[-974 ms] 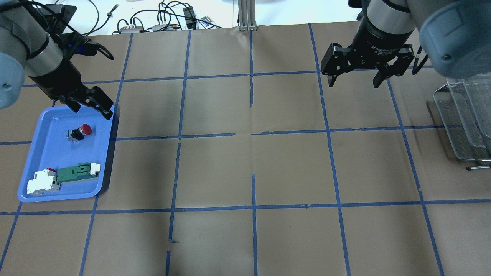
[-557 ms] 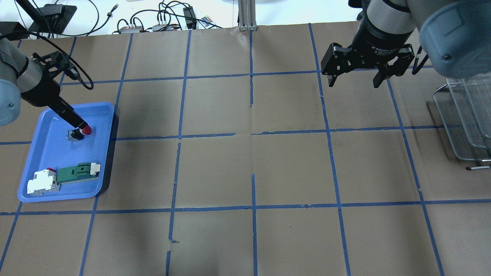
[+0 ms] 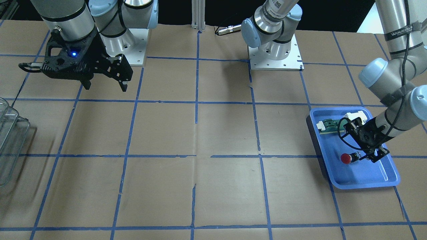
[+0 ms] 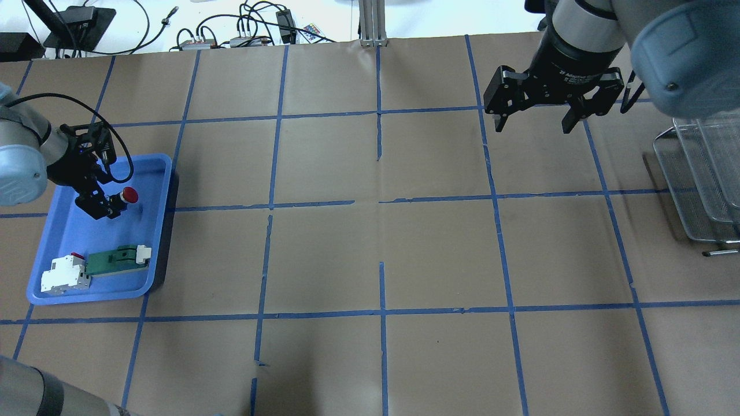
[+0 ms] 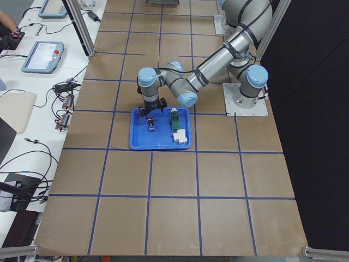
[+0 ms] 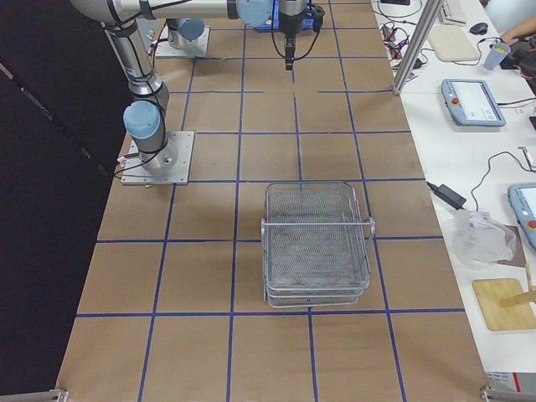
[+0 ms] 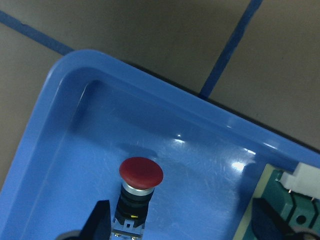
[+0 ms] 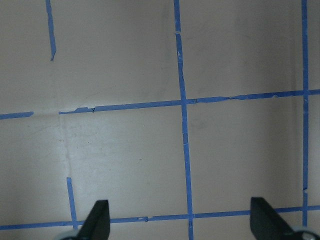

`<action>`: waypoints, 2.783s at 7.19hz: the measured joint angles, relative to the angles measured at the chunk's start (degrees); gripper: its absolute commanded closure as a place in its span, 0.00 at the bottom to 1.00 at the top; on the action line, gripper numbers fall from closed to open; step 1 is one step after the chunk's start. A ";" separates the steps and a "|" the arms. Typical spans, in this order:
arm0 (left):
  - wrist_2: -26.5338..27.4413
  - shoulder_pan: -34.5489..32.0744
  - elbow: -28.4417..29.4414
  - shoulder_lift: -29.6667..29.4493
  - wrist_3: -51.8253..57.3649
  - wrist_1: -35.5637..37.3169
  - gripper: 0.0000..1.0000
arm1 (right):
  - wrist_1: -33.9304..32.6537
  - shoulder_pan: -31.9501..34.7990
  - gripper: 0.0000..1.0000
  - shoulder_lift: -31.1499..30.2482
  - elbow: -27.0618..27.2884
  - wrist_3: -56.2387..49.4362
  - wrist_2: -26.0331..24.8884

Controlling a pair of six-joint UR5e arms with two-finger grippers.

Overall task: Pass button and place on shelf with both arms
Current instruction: 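Close the left gripper on the red button's base, then lift the red button with the left gripper and carry it toward the right gripper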

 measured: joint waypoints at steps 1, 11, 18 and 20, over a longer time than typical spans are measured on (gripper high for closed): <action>0.01 0.61 0.00 -2.20 1.79 2.21 0.03 | -0.04 0.00 0.00 -0.04 0.38 0.00 0.02; -6.68 -9.82 6.38 4.95 -2.81 -17.27 1.00 | -1.69 -1.04 0.00 -2.01 -2.18 -6.00 4.12; -32.40 -40.70 21.26 7.14 -27.50 -23.61 1.00 | 7.56 -8.70 0.00 -3.53 -4.66 -56.46 20.12; -34.83 -46.37 22.76 7.49 -32.94 -20.76 1.00 | 9.66 -12.89 0.00 -4.39 -4.45 -74.26 25.33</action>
